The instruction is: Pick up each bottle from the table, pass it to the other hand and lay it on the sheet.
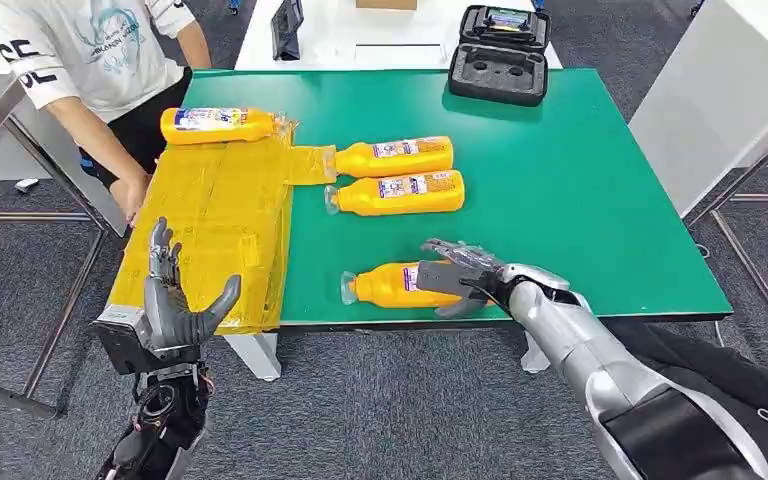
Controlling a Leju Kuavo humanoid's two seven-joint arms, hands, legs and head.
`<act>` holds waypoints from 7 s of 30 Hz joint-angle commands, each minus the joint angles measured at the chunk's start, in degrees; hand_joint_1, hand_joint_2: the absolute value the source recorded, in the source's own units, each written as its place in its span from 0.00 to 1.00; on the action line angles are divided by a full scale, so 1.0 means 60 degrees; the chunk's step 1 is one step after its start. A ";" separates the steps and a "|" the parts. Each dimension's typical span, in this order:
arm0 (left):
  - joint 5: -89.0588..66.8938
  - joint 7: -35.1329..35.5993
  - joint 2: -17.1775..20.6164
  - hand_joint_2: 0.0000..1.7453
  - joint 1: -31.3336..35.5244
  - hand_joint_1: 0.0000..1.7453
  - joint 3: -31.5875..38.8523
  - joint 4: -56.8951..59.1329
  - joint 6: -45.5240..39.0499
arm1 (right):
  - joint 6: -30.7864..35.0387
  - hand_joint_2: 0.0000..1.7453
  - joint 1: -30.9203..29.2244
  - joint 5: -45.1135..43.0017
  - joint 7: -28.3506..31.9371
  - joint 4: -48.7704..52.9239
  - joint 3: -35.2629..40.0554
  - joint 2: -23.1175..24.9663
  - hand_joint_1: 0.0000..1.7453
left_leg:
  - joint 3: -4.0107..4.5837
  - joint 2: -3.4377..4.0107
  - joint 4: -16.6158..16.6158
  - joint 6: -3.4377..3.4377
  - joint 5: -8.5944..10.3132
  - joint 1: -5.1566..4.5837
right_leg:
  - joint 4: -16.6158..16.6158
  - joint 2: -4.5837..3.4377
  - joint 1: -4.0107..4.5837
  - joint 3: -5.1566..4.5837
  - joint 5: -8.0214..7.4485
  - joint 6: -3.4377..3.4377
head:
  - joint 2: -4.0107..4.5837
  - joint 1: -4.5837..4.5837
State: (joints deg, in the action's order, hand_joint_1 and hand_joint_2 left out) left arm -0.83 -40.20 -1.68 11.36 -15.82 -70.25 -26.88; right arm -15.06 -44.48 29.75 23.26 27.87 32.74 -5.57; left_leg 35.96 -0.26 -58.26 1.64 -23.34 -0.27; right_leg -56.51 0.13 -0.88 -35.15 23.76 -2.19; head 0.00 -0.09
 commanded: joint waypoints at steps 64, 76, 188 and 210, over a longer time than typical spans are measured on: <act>0.0648 0.0033 -0.0506 1.00 -0.0119 0.00 0.0731 0.0557 0.0374 | 0.0427 1.00 -0.0734 0.0773 -0.0962 -0.1251 0.1108 0.0104 0.00 | -0.0023 0.0005 0.0004 -0.0009 -0.0005 0.0002 | 0.0004 -0.0004 0.0003 0.0020 0.0003 0.0008 | 0.0000 0.0000; 0.0620 0.0033 -0.0550 1.00 -0.0065 0.00 0.0665 0.0673 0.0443 | 0.0578 1.00 -0.0700 0.0771 -0.1122 -0.1241 0.1004 0.0093 0.00 | -0.0052 0.0002 0.0003 -0.0019 -0.0020 0.0010 | 0.0005 0.0000 0.0010 0.0053 0.0017 0.0016 | 0.0000 0.0000; 0.3019 0.1224 -0.0521 1.00 0.0945 0.00 -0.1873 0.1914 0.4791 | 0.2756 1.00 0.3557 -0.2430 0.2791 0.2621 -0.0417 0.2447 1.00 | -0.0024 0.0001 0.0012 -0.0012 -0.0013 0.0019 | 0.0013 0.0002 0.0018 0.0023 0.0010 0.0012 | 0.0000 0.0000; 0.2735 0.1305 -0.0387 1.00 0.0814 0.00 -0.2165 0.1847 0.6019 | 0.2300 1.00 0.3807 -0.1907 0.2791 0.2626 -0.1085 0.2478 1.00 | -0.0038 0.0000 0.0010 -0.0018 -0.0022 0.0024 | 0.0013 0.0003 0.0023 0.0037 0.0018 0.0018 | 0.0000 0.0000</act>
State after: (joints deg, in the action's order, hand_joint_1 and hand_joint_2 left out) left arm 17.11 -32.46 -5.05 14.57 -26.08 -61.92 8.57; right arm -0.11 -20.34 16.94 40.06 47.19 26.77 9.22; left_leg 36.04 -0.27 -58.25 1.64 -23.36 -0.19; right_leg -56.50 0.14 -0.82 -35.25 23.77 -2.18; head 0.00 -0.09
